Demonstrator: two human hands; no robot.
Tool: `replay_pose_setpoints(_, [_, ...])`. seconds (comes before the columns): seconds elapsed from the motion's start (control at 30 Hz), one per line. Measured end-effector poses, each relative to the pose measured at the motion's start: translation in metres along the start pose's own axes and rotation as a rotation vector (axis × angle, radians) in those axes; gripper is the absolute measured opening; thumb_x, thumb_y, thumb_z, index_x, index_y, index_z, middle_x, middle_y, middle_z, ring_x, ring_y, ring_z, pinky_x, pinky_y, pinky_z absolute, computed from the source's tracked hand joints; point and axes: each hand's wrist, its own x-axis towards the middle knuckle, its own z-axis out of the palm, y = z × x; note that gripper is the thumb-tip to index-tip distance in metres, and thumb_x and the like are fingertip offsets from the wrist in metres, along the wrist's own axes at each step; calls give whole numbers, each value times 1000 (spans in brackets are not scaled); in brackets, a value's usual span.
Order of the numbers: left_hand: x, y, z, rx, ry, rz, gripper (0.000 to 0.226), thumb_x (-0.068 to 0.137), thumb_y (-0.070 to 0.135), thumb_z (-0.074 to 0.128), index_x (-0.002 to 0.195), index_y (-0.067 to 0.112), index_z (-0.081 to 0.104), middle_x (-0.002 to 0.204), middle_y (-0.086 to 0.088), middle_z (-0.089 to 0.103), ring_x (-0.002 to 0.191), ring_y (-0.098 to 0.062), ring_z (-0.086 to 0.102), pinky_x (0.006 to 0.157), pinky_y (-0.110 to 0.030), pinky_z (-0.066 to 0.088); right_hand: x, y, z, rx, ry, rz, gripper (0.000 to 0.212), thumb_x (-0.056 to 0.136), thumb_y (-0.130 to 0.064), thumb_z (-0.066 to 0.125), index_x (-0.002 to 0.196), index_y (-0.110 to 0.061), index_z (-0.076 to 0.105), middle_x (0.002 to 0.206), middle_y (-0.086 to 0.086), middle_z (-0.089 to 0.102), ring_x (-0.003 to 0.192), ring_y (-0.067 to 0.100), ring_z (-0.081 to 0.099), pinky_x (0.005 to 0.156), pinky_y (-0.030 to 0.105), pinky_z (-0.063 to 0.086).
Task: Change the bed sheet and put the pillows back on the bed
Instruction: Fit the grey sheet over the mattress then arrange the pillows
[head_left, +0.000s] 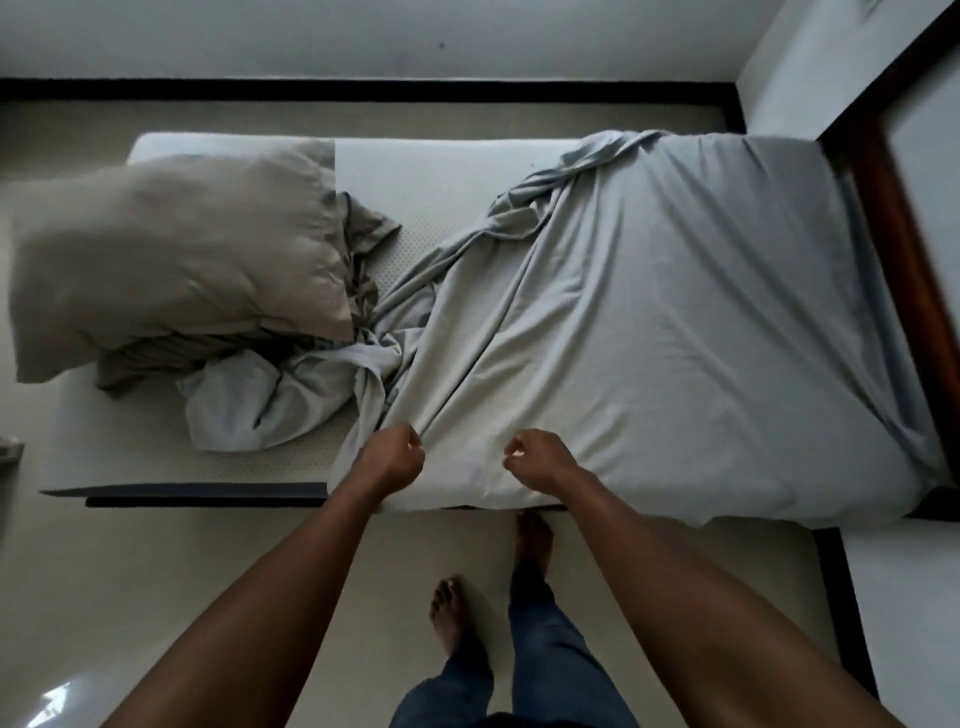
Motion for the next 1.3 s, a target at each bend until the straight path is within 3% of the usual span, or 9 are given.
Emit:
replay_pose_setpoints(0.17, [-19,11,-41,115,16,74,26,93,30,54,113,19,66,118,-10,68,109,-29,62,86,-34,49,-16,-28,-26,-150,-112,-79,27,92,-27,62,112,-13,71,122,9,68,116,27,61,95,30,47])
replay_pose_setpoints(0.33, [-40,-16,-74,53,105,6,24,95,31,52,112,19,64,117,-6,66,105,-26,62,79,-31,48,-12,-84,-28,-311,-227,-186,36,93,-33,61,123,-13,64,132,8,62,121,25,56,99,33,48])
replay_pose_setpoints(0.43, [-55,-56,-91,-21,142,-32,22,93,28,54,109,18,63,117,-8,66,104,-26,61,86,-34,51,-14,-142,-18,-381,-244,-267,37,95,-33,60,126,-12,62,132,10,60,120,27,57,98,33,48])
replay_pose_setpoints(0.53, [-72,-107,-111,-68,172,-81,23,95,26,53,111,13,64,115,-8,65,103,-25,61,82,-33,50,-15,-207,3,-432,-244,-358,43,96,-31,60,133,-11,58,137,14,56,123,30,55,101,35,47])
replay_pose_setpoints(0.67, [-86,-186,-134,-124,174,-120,18,93,23,51,93,10,63,102,-11,67,93,-27,63,72,-34,50,-19,-284,46,-497,-247,-426,46,95,-31,60,136,-11,52,138,14,54,130,33,51,106,39,45])
replay_pose_setpoints(0.8, [-100,-279,-176,-95,199,-94,26,96,28,52,112,11,63,120,-13,65,108,-31,61,84,-35,51,-25,-366,105,-491,-188,-444,60,96,-31,60,150,-13,40,153,12,42,140,29,41,111,35,35])
replay_pose_setpoints(1.0, [-127,-412,-251,-28,278,-134,29,97,31,52,119,13,57,127,-13,61,114,-35,58,92,-41,50,-32,-488,213,-478,-206,-467,69,95,-29,62,154,-11,32,159,12,34,142,29,40,115,37,37])
replay_pose_setpoints(1.2, [-115,-517,-324,-36,332,-201,46,97,31,50,139,14,47,140,-11,53,124,-33,53,101,-40,45,-13,-600,286,-489,-197,-574,72,93,-31,64,152,-7,32,158,17,33,149,31,29,115,38,32])
replay_pose_setpoints(1.3, [-94,-558,-362,44,317,-163,52,99,29,48,147,12,38,150,-11,42,137,-30,40,111,-41,35,16,-656,308,-490,-206,-576,75,95,-34,62,156,-7,27,164,16,24,152,31,24,118,39,28])
